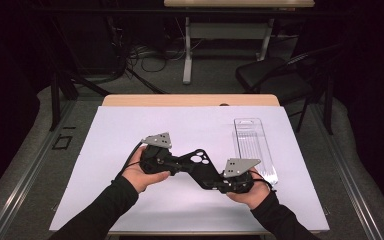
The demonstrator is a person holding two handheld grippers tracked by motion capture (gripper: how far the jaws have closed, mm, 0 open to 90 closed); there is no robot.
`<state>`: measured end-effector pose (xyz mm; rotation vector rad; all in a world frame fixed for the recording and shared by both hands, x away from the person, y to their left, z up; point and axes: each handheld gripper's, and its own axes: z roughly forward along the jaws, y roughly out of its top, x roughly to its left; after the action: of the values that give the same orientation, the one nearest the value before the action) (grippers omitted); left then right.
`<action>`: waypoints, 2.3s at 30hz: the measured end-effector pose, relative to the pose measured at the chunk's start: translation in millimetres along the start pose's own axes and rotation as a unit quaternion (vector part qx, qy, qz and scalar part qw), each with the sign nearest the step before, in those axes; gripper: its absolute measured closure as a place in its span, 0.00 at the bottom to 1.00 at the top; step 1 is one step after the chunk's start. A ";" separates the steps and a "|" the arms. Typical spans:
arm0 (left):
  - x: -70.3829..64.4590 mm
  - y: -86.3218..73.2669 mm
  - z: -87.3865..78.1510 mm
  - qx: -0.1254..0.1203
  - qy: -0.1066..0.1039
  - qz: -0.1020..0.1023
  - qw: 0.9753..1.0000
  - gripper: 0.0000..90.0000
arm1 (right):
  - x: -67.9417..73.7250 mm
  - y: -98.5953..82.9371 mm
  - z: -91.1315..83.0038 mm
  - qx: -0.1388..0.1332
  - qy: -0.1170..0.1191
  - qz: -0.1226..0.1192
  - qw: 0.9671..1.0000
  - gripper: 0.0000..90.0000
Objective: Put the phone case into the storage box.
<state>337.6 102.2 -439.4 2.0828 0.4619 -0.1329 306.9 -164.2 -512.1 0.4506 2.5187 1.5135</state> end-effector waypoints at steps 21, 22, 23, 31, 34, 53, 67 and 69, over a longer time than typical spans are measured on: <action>-1.6 2.2 -1.2 0.006 0.001 -0.002 1.000 0.91 | -0.5 0.4 0.2 -0.003 -0.001 0.009 1.000 0.90; -1.8 2.3 -1.2 0.005 0.000 -0.004 1.000 0.91 | -0.8 0.4 0.2 -0.004 -0.002 0.008 1.000 0.90; -1.8 2.3 -1.3 0.005 -0.001 -0.004 1.000 0.91 | -0.9 0.5 -0.1 -0.003 -0.001 0.010 1.000 0.89; -2.6 3.7 -2.2 0.019 0.003 -0.007 1.000 0.91 | -1.8 0.7 -0.8 -0.008 -0.001 0.017 1.000 0.83; -2.4 4.2 -3.1 0.022 0.008 -0.009 1.000 0.91 | -2.4 1.2 -1.4 -0.012 -0.005 0.021 1.000 0.79; 0.0 6.9 -5.5 0.072 0.034 -0.044 0.996 0.91 | 0.4 6.2 -7.9 -0.019 -0.037 0.045 0.998 0.59; -3.6 13.1 -2.7 0.110 0.057 -0.036 0.992 0.91 | 9.6 19.5 -16.4 -0.009 -0.057 0.023 0.998 0.63; -4.6 13.9 -2.4 0.115 0.056 -0.033 0.991 0.91 | 10.8 21.3 -17.1 -0.007 -0.055 0.030 0.998 0.65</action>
<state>338.4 96.5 -425.7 2.3094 0.6082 -0.1129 295.3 -165.4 -485.2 0.5942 2.4312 1.4821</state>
